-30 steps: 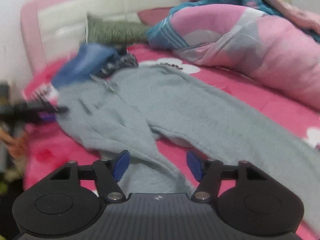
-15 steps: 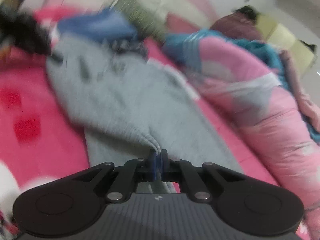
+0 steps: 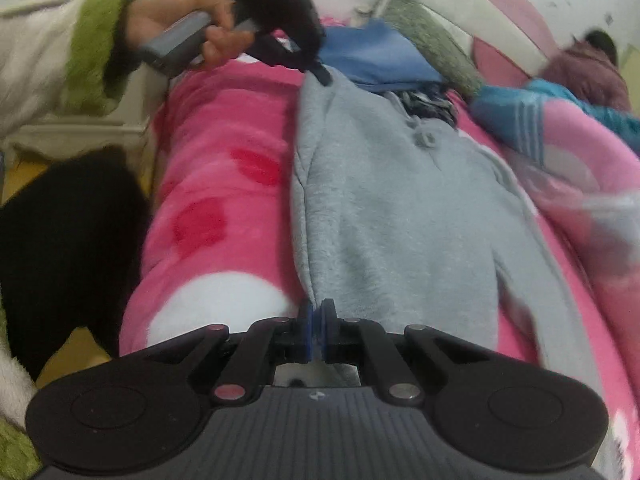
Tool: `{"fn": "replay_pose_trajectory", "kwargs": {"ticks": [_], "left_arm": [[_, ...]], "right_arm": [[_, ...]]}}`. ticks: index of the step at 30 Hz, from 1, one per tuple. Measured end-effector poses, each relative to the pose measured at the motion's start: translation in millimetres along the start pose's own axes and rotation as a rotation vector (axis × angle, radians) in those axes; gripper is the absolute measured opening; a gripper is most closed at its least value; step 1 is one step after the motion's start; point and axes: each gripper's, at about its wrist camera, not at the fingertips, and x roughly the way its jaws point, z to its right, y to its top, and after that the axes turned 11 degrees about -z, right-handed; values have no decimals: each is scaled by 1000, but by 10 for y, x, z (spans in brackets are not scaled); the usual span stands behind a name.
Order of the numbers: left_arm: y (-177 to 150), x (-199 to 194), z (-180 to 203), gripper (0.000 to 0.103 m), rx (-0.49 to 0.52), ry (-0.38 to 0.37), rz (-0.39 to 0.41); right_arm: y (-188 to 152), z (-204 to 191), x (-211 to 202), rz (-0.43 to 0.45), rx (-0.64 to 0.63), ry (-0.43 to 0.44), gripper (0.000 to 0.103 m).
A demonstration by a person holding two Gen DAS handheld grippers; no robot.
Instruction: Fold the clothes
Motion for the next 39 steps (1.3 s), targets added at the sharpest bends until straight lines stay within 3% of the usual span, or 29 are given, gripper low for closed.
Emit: {"fn": "replay_pose_trajectory", "kwargs": {"ticks": [3, 6, 7, 9, 11, 13, 17, 19, 21, 22, 24, 27, 29, 31, 32, 34, 36, 39], "left_arm": [[18, -116, 9, 0, 10, -30, 21], [19, 19, -62, 2, 18, -27, -46], [2, 80, -115, 5, -2, -36, -82], [-21, 114, -179, 23, -40, -31, -109], [-59, 30, -143, 24, -18, 4, -61], [-75, -98, -10, 24, 52, 37, 21], [-88, -225, 311, 26, 216, 77, 144], [-68, -77, 469, 32, 303, 48, 84], [-80, 137, 517, 34, 339, 95, 5], [-101, 261, 509, 33, 338, 174, -19], [-133, 406, 408, 26, 326, 243, -41], [-178, 320, 390, 26, 315, 252, -14], [-223, 216, 483, 27, 341, 282, 14], [-310, 93, 641, 34, 398, 324, 65], [-364, 29, 736, 35, 435, 347, 96], [-461, -29, 945, 37, 509, 315, 104], [-627, -134, 1176, 44, 567, 222, 71], [-971, -146, 1593, 64, 698, 41, -41]], "right_arm": [[-9, 161, -236, 78, 90, 66, 3], [-58, 286, -171, 70, 170, 193, 3], [-77, 200, -96, 45, 141, 187, 5], [-109, -25, -22, 18, 56, 137, 6], [-110, -172, -81, 24, -2, 95, 8], [-88, -204, -200, 41, -15, 92, 14], [-121, -13, -488, 174, 118, 209, 13], [-146, 71, -572, 250, 215, 208, 18], [-168, 160, -586, 299, 334, 147, 26], [-182, 212, -541, 291, 400, 110, 26], [-251, 234, -391, 233, 505, 28, 26], [-397, 103, -92, 53, 583, 15, 26], [-533, -67, -199, 108, 614, 21, 26], [-626, -121, -377, 129, 637, 108, 41], [-686, -145, -477, 144, 654, 147, 41], [-870, -161, -728, 183, 697, 189, 41], [-1048, -146, -911, 205, 743, 171, 41], [-1456, -33, -1347, 253, 838, 82, 47]]}}
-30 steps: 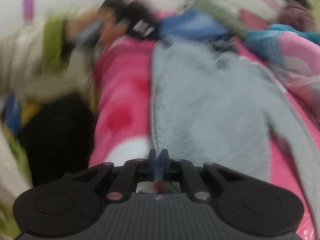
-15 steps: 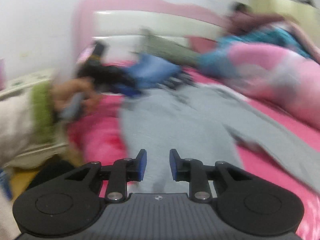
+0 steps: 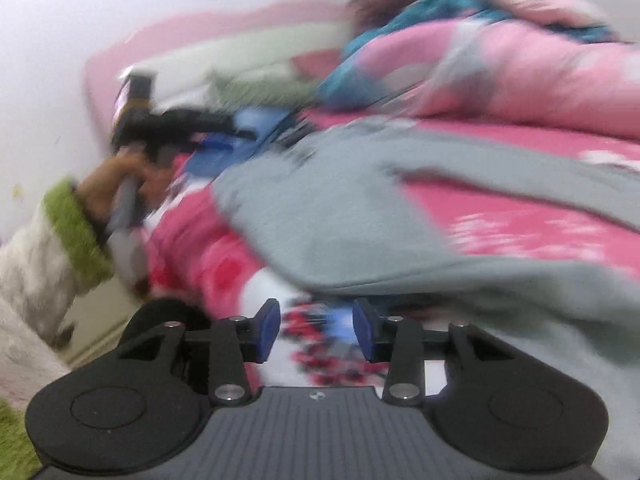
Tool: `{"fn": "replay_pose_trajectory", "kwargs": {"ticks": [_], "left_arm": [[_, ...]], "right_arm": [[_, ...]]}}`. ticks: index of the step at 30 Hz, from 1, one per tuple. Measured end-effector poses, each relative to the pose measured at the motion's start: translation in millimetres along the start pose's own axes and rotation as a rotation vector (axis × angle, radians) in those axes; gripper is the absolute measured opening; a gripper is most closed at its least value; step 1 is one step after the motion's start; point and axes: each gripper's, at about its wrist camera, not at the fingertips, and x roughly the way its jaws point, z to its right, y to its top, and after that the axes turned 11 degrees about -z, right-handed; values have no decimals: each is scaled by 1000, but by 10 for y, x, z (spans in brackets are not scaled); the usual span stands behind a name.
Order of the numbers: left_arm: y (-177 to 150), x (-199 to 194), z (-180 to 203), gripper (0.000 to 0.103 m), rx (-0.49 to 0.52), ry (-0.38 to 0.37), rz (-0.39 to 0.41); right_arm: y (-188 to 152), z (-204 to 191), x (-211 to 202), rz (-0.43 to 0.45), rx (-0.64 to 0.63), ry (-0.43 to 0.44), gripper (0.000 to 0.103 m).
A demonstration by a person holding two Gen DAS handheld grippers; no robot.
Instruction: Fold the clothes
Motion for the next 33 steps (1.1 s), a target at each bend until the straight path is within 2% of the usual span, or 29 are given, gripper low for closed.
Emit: {"fn": "replay_pose_trajectory", "kwargs": {"ticks": [3, 7, 9, 10, 11, 13, 15, 16, 17, 18, 19, 20, 21, 22, 23, 27, 31, 33], "left_arm": [[-84, 102, 628, 70, 164, -212, -74], [-300, 354, 1326, 73, 284, -487, -220], [-411, 486, 1638, 73, 368, -515, -270], [-464, 545, 1770, 73, 411, -500, -274], [-524, 590, 1905, 73, 452, -463, -275], [-612, 670, 2092, 73, 520, -405, -262], [-705, 738, 2243, 70, 589, -362, -254], [-752, 768, 2306, 68, 621, -344, -256], [-794, 778, 2340, 55, 646, -333, -258], [-837, 788, 2374, 41, 671, -322, -260], [-879, 798, 2408, 36, 696, -311, -263], [-887, 819, 2411, 21, 691, -303, -269], [-871, 801, 2411, 13, 674, -301, -258], [-854, 782, 2411, 10, 657, -298, -247], [-837, 763, 2410, 6, 640, -296, -237], [-502, 491, 2250, 6, 495, -321, -108], [-188, 21, 1958, 6, 393, -391, 64], [-169, -187, 1884, 6, 393, -428, 131]], "right_arm": [[-91, 337, -448, 69, 51, -192, 53], [-297, 701, -1074, 152, 179, -506, 72], [-429, 849, -1265, 190, 289, -553, 77], [-499, 917, -1343, 204, 349, -565, 81], [-567, 971, -1362, 195, 401, -549, 84], [-684, 1046, -1314, 159, 476, -559, 95], [-744, 1095, -1209, 118, 507, -580, 96], [-786, 1115, -1149, 104, 509, -580, 93], [-797, 1147, -1095, 96, 506, -572, 86], [-805, 1194, -1058, 82, 504, -557, 59], [-819, 1243, -1030, 60, 512, -544, 36], [-819, 1296, -1039, 56, 522, -545, 28], [-816, 1348, -1049, 52, 533, -545, 14], [-777, 1398, -1087, 59, 536, -532, 9], [-643, 1432, -1136, 75, 510, -536, 8], [-101, 1564, -1334, 138, 400, -553, 5], [729, 1365, -1578, 272, 69, -648, 4], [837, 1165, -1763, 341, -59, -671, 4]]}}
